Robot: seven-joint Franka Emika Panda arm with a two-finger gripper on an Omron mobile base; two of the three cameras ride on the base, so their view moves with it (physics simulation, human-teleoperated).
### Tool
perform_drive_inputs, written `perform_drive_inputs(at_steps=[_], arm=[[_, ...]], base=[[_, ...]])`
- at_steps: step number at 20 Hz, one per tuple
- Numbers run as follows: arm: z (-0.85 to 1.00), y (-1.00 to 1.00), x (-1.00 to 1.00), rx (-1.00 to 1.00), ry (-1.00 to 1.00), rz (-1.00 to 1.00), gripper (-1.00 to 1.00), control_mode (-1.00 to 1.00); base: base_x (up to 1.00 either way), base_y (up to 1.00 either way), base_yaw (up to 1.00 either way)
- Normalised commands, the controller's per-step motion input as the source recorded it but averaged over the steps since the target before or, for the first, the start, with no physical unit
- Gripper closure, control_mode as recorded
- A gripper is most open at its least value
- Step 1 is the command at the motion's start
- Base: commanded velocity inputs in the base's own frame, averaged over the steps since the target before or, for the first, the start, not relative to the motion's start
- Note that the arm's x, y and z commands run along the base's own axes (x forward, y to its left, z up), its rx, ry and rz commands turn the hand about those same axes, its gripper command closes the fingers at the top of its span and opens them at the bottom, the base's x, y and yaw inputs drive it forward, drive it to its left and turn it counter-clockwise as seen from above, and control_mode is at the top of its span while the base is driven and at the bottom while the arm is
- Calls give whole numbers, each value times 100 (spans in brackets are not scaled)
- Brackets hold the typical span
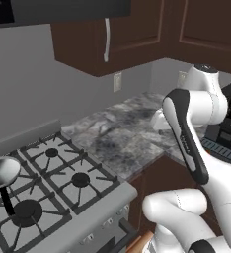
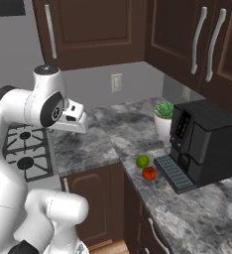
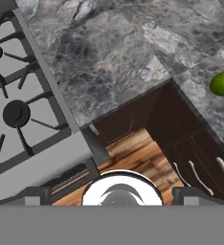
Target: Put the tomato and lime in the pan. Then turn on the rear center burner and set the heat to medium.
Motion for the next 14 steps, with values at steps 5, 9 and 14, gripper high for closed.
perform_drive_inputs(at_steps=[5,9,14], arm=[[0,0,0,0,0,0,-100,100],[0,0,0,0,0,0,-100,100],[0,0,0,0,0,0,-100,100]], base=[[73,-1,-22],[14,1,-3],[0,0,0]])
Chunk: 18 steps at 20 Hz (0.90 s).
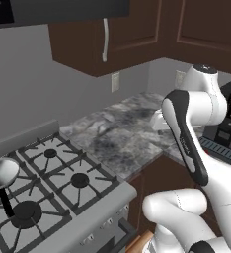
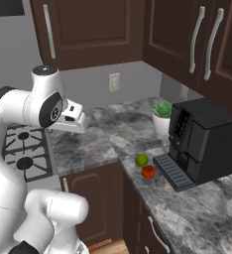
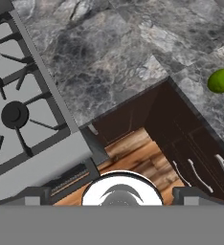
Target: Put the tomato and lime in the pan. Then turn on the rear center burner and set the heat to medium.
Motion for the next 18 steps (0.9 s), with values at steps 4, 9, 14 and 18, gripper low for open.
perform_drive_inputs(at_steps=[4,9,14,18], arm=[[0,0,0,0,0,0,-100,100],[0,-3,0,0,0,0,-100,-100],[-4,-44,13,1,1,0,-100,-100],[-48,-66,56,0,5,-2,-100,-100]], base=[[0,0,0],[0,0,0],[0,0,0],[0,0,0]])
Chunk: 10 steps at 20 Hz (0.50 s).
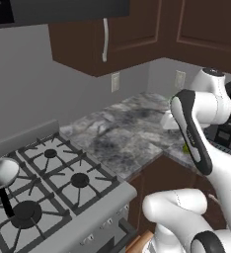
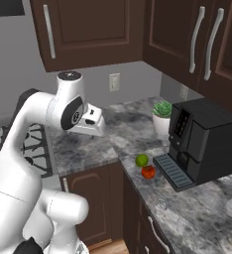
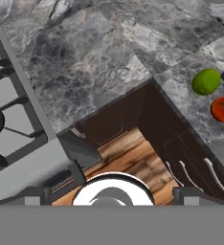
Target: Put the tomato and lime in the pan. Then turn on the rear center burner and set the heat to medium.
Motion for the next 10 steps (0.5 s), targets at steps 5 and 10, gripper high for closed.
perform_drive_inputs(at_steps=[5,10], arm=[[-50,-95,53,0,11,-12,-100,-100],[-42,-62,52,-3,9,-26,-100,-100]], base=[[0,0,0],[0,0,0]])
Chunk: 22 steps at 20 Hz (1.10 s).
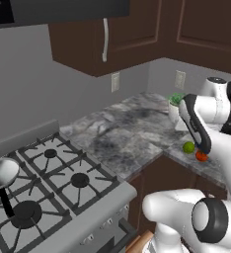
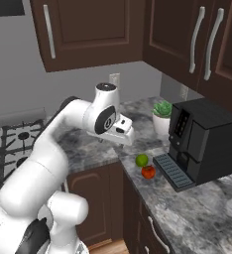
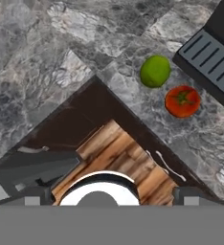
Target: Put the tomato and lime in the pan. Then turn on the rear center burner and set the heat to medium.
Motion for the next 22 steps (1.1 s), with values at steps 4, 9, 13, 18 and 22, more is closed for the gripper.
perform_drive_inputs(at_steps=[4,9,13,18,22], arm=[[-39,-22,63,-5,9,-38,-100,-100],[-26,-17,35,0,2,-21,-100,-100],[-29,-50,65,0,0,6,-100,-100],[-10,-24,45,0,0,2,-100,-100],[-49,-6,23,0,0,2,-100,-100]], base=[[0,0,0],[0,0,0],[0,0,0],[0,0,0],[0,0,0]])
